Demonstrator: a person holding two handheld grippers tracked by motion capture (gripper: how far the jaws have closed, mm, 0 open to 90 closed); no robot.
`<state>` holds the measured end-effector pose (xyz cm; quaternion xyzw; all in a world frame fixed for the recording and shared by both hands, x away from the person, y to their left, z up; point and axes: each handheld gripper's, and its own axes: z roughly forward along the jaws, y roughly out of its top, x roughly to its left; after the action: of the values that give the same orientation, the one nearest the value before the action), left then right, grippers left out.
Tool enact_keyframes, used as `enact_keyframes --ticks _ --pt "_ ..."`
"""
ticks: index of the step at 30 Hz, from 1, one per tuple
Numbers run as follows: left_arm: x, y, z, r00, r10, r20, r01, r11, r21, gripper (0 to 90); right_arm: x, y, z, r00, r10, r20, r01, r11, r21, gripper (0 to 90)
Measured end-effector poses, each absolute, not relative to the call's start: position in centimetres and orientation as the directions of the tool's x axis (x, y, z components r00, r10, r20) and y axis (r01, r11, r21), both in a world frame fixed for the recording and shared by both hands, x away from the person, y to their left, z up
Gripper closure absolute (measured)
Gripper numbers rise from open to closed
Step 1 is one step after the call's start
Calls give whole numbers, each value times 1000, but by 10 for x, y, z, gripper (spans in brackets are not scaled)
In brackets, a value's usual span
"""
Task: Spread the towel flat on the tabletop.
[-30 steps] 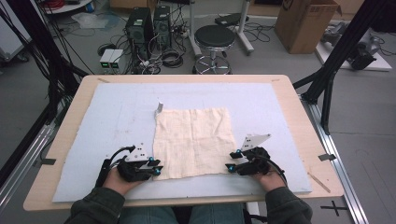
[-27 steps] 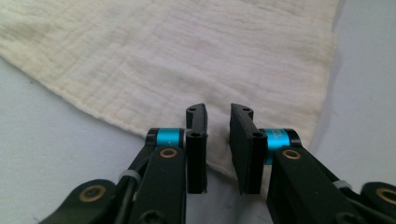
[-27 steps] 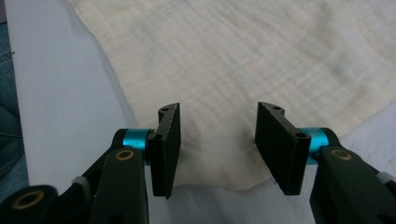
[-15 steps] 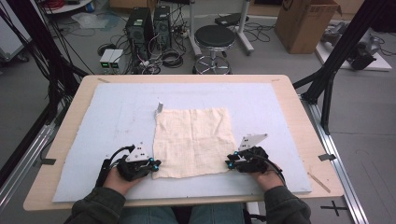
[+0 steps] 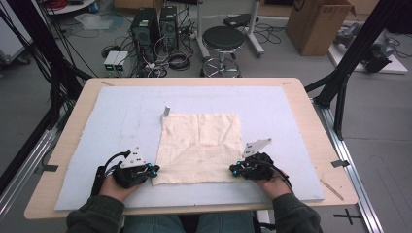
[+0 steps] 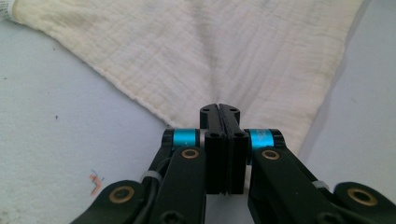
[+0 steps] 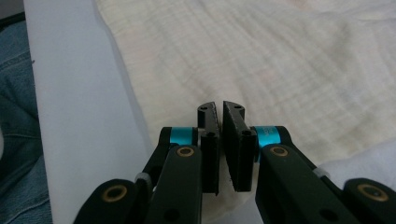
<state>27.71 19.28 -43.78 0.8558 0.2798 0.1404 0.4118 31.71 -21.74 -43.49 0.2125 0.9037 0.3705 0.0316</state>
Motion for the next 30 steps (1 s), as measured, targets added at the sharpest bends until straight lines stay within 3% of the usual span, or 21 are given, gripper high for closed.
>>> enact_keyframes --ticks 24,30 --pt "267 197 -436 815 579 4 358 -509 783 885 300 -221 -435 -916 374 143 367 642 673 873" --pt "268 198 -435 815 580 -11 364 -496 788 803 300 -224 -433 -913 380 150 371 615 696 756"
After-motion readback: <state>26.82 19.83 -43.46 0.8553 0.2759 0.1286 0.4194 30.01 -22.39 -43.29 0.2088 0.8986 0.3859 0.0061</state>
